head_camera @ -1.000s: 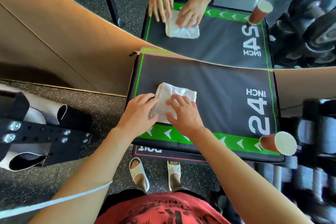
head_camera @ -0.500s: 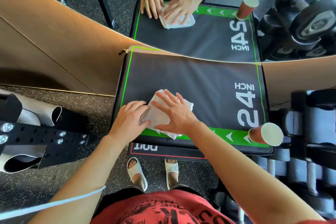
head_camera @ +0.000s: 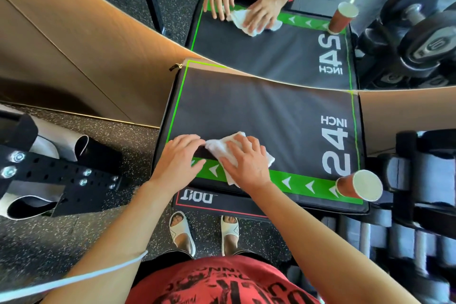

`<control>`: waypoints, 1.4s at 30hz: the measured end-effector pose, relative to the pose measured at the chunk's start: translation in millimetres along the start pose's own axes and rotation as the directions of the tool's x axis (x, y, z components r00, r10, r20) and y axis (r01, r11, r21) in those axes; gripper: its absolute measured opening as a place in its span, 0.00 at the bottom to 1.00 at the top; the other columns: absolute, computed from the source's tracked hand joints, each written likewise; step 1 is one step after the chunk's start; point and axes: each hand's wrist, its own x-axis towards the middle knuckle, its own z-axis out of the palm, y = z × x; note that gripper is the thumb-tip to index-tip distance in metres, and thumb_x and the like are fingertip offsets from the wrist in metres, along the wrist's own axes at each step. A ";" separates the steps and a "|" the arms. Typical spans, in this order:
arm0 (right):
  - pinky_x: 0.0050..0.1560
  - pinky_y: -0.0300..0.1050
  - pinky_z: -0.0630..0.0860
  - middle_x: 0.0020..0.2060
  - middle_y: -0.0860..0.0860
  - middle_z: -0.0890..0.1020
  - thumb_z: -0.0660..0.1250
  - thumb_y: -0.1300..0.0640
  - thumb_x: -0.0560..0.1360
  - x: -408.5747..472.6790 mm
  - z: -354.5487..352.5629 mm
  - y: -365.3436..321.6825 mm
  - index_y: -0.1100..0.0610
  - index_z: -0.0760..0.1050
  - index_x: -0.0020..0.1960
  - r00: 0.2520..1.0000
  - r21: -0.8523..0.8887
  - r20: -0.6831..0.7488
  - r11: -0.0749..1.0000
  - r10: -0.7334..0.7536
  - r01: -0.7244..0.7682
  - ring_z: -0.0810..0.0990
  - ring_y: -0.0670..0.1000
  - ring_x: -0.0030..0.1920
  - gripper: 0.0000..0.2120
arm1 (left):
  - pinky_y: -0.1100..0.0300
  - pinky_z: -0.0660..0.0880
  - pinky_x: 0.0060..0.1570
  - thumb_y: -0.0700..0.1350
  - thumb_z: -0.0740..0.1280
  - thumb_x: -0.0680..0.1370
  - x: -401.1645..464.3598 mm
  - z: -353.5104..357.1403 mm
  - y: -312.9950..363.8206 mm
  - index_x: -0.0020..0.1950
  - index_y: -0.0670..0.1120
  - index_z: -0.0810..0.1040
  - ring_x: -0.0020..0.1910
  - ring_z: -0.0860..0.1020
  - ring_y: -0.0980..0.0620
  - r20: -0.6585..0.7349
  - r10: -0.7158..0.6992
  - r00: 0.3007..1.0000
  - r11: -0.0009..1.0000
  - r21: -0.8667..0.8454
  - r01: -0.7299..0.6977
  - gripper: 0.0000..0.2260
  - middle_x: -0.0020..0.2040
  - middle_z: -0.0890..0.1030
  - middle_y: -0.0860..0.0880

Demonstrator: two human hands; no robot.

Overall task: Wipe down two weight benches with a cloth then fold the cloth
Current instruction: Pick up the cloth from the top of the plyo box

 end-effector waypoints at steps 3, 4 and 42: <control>0.58 0.60 0.71 0.71 0.52 0.72 0.64 0.37 0.78 4.9 -4.9 -6.6 0.50 0.76 0.64 0.989 -0.028 -0.015 0.989 0.147 -0.147 0.69 0.62 0.67 0.22 | 0.47 0.69 0.74 0.48 0.74 0.80 3.6 -2.4 4.4 0.73 0.48 0.78 0.72 0.72 0.47 -0.029 -0.008 1.000 1.000 0.000 0.008 0.21 0.71 0.77 0.50; 0.62 0.62 0.70 0.73 0.52 0.70 0.62 0.36 0.78 4.9 -7.0 -4.0 0.49 0.74 0.68 0.993 -0.051 -0.014 0.991 0.119 -0.120 0.67 0.61 0.71 0.25 | 0.47 0.68 0.74 0.48 0.73 0.80 4.5 -3.1 5.7 0.73 0.48 0.77 0.72 0.72 0.47 -0.030 -0.004 1.000 1.000 0.004 0.005 0.21 0.71 0.77 0.50; 0.44 0.53 0.75 0.41 0.54 0.79 0.77 0.49 0.74 68.0 -42.5 10.9 0.59 0.82 0.52 0.958 0.181 -0.045 0.941 -0.283 0.286 0.78 0.61 0.40 0.15 | 0.48 0.70 0.71 0.47 0.73 0.81 -15.9 -25.9 45.6 0.69 0.45 0.80 0.69 0.74 0.45 -0.180 -0.274 0.945 0.961 -0.025 0.274 0.18 0.69 0.78 0.48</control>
